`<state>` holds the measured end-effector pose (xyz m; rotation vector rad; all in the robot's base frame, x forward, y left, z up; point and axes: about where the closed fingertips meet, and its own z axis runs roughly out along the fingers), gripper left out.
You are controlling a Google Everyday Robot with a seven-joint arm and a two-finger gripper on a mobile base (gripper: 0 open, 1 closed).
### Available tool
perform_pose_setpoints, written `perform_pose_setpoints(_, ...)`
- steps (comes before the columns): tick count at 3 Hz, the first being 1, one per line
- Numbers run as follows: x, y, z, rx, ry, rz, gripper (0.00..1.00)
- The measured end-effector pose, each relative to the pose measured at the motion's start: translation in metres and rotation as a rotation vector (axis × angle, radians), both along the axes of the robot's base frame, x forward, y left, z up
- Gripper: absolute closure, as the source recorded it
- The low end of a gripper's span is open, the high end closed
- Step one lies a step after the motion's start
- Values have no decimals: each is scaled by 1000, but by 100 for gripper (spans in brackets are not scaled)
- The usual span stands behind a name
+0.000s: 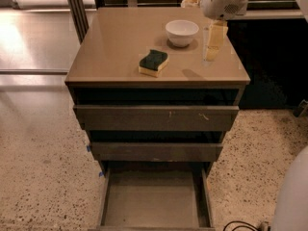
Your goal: Place sponge into bottom drawer
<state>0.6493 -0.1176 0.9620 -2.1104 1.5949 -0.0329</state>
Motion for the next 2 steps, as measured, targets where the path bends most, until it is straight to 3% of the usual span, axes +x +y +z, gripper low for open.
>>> perform_pose_setpoints(1, 0, 0, 0, 0, 0, 0, 0)
perform_pose_setpoints(2, 20, 41, -21, 11, 46, 164, 0)
